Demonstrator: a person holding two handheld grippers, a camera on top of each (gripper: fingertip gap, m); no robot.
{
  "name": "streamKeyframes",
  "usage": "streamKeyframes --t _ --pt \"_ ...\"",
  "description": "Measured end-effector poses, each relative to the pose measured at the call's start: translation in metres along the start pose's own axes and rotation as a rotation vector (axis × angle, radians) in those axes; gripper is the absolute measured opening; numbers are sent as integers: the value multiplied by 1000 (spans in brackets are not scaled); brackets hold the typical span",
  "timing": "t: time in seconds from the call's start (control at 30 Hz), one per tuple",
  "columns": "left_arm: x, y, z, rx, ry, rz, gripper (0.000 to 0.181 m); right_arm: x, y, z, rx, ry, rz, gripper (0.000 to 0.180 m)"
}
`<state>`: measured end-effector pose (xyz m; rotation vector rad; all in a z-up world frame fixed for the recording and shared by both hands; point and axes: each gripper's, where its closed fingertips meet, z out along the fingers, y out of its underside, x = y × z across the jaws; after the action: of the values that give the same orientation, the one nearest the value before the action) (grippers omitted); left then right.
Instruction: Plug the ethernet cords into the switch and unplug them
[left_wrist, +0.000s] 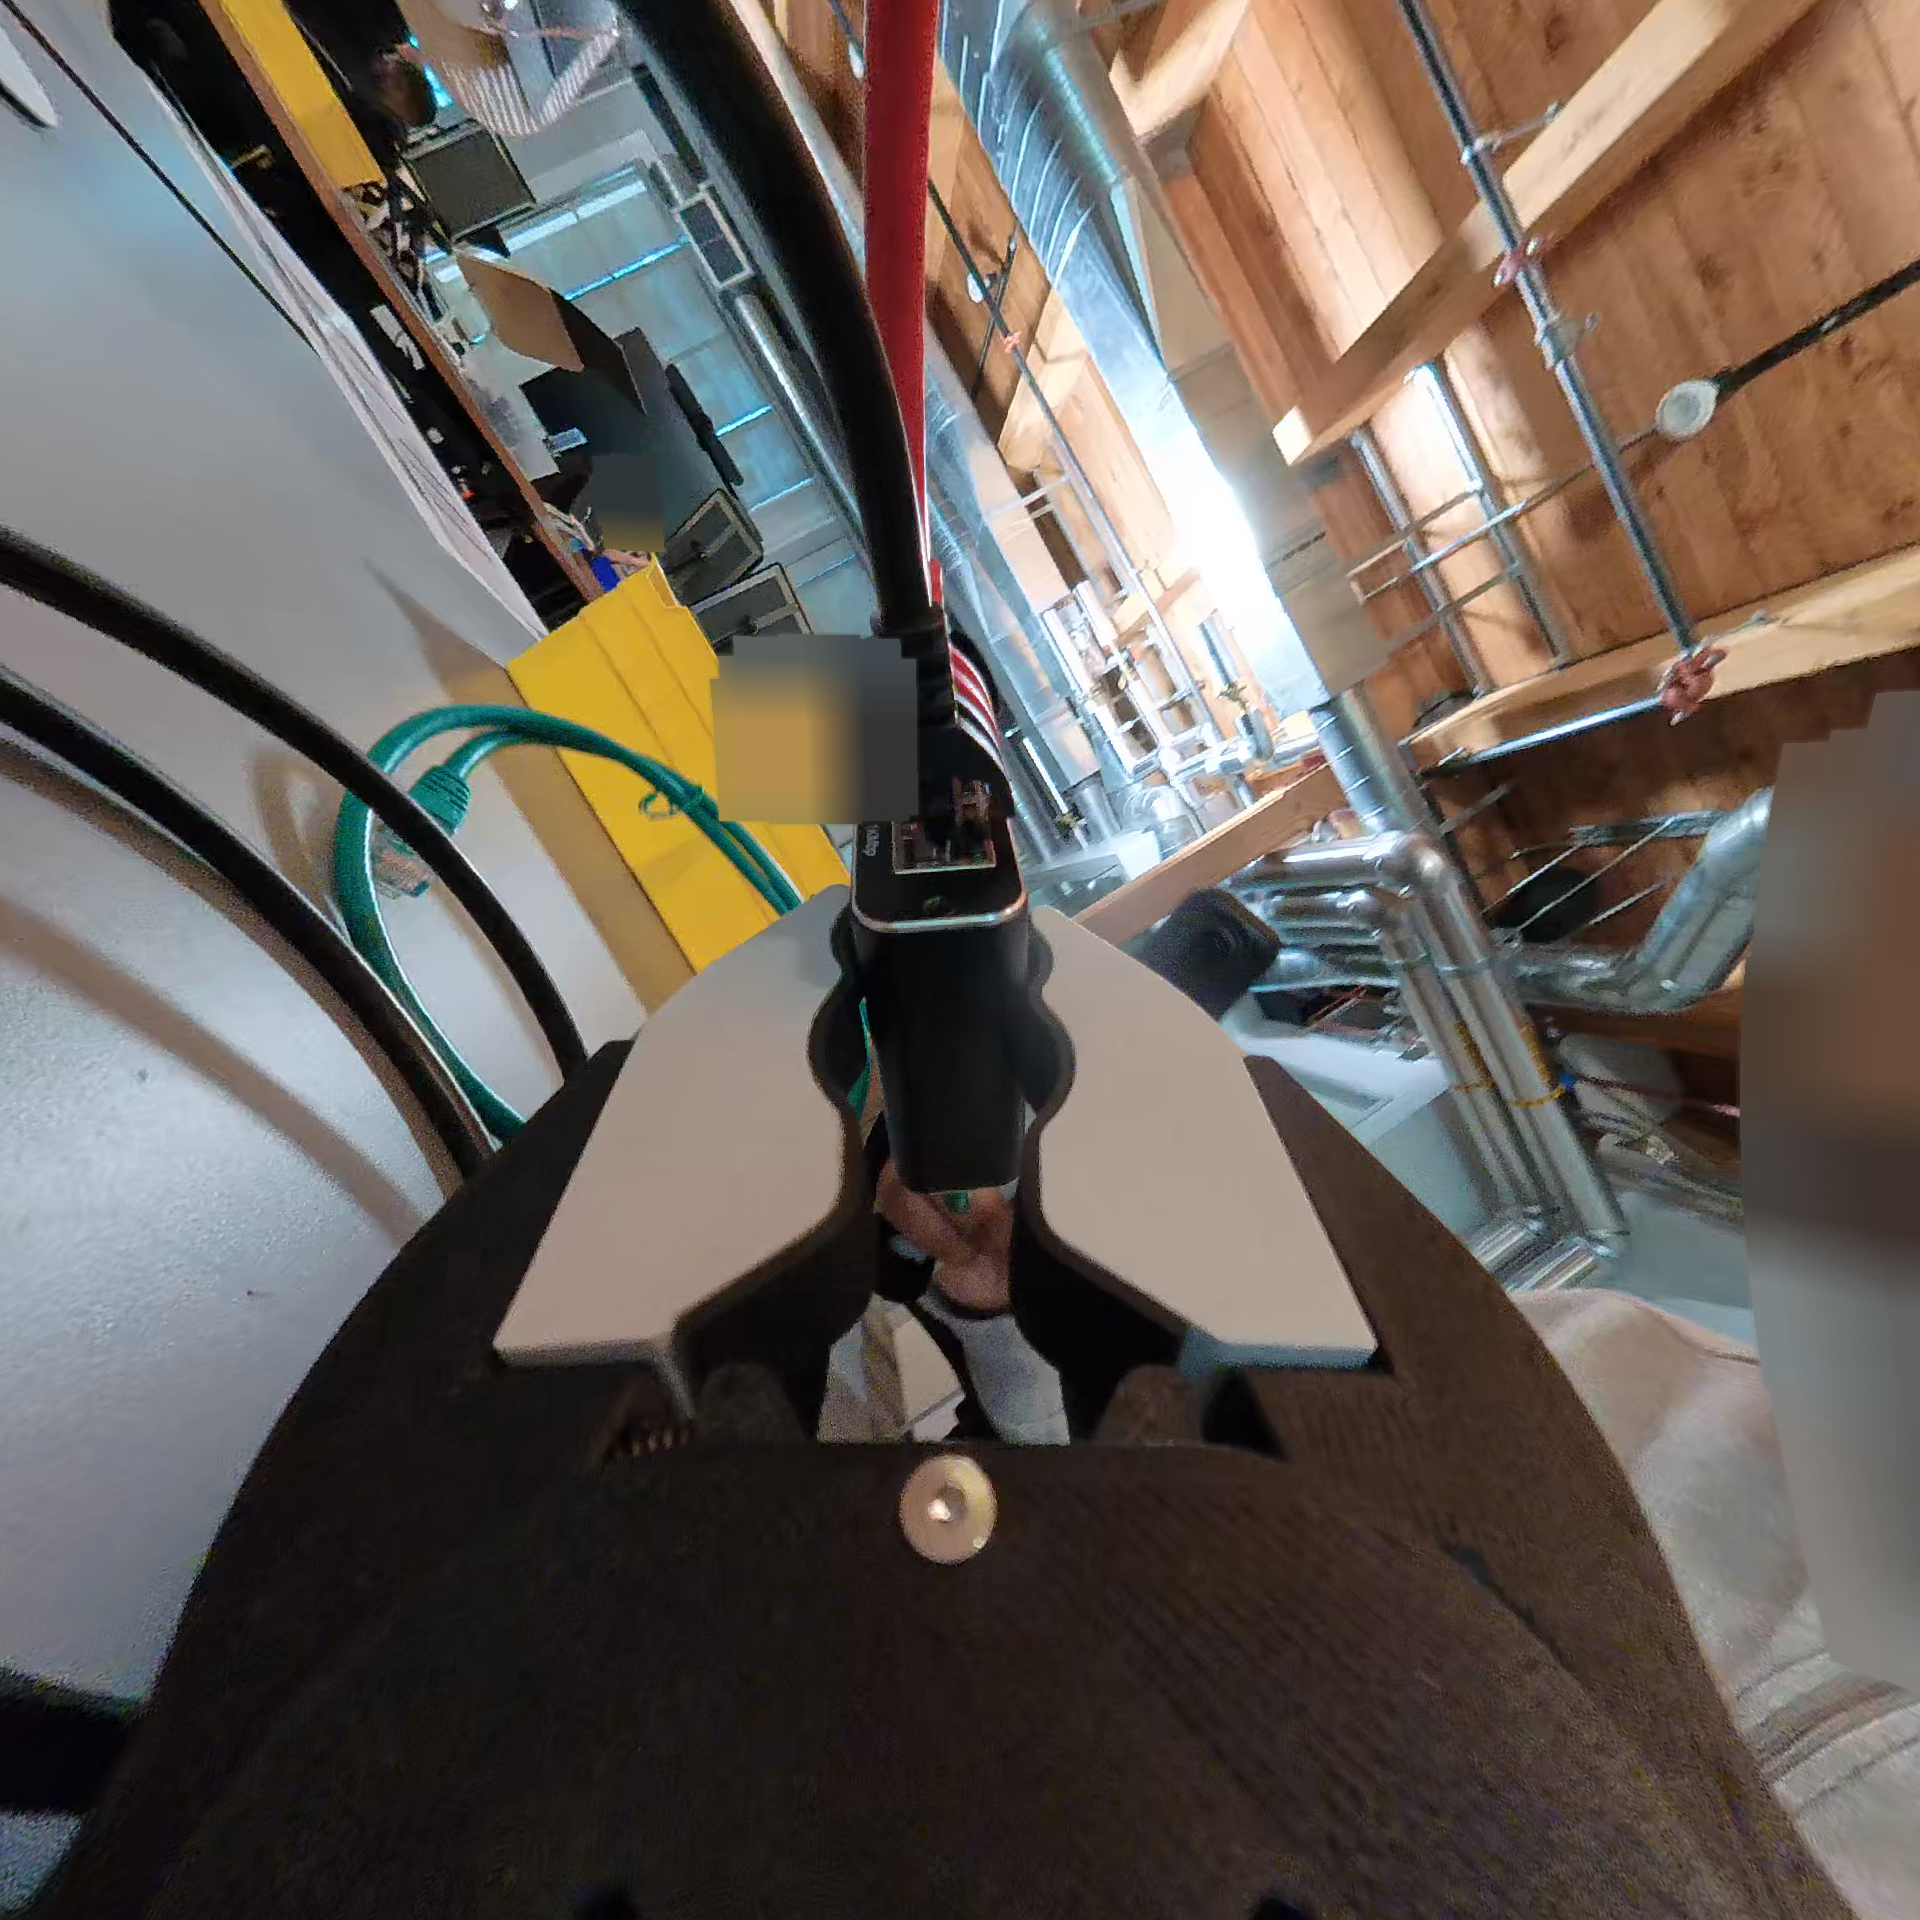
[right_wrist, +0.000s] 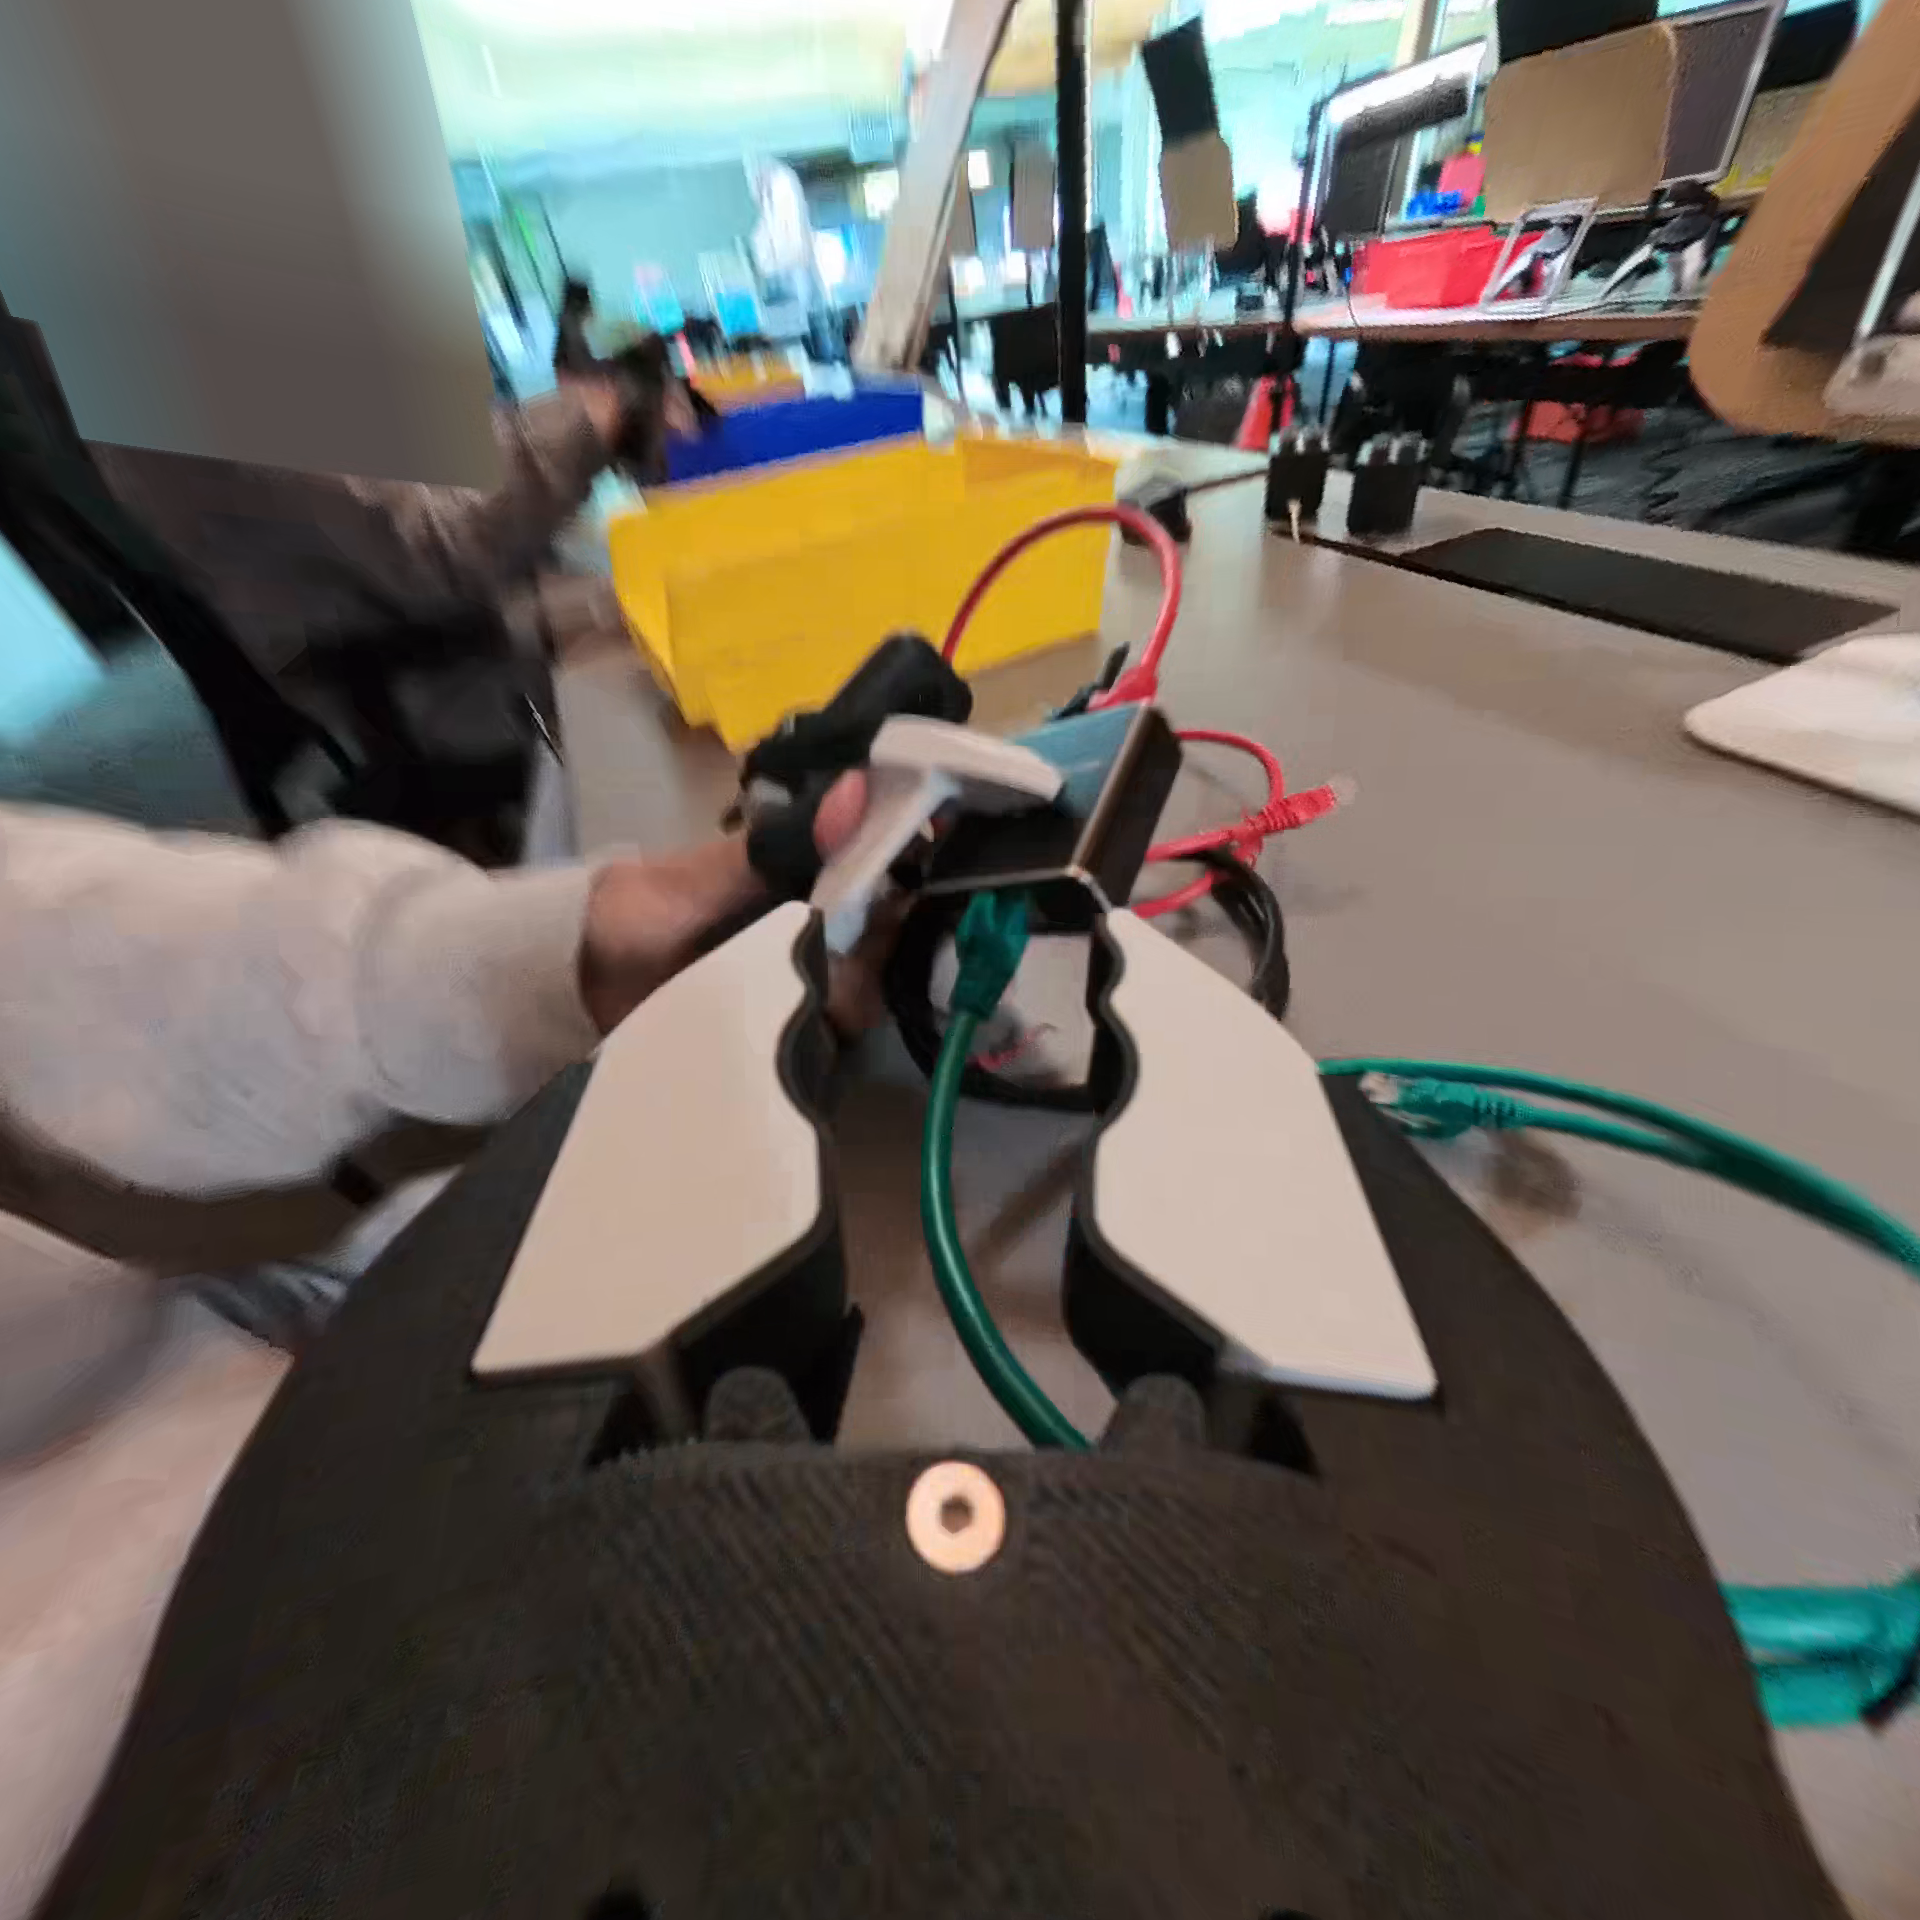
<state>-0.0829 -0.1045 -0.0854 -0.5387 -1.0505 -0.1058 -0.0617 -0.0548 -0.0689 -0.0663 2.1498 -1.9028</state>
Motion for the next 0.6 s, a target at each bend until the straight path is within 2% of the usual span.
streamKeyframes --t 0.13,0.3,0.4,0.6 --pt "3 13 7 -69 -26 110 25 14 7 -4 -12 -32 208 48" --pt "3 17 9 -77 -61 202 25 -6 37 12 -136 -198 480 44" --pt "5 22 11 -109 -54 224 25 -8 39 15 -118 -253 613 40" --pt "4 23 12 -115 -53 217 25 2 38 13 -86 -267 672 21"
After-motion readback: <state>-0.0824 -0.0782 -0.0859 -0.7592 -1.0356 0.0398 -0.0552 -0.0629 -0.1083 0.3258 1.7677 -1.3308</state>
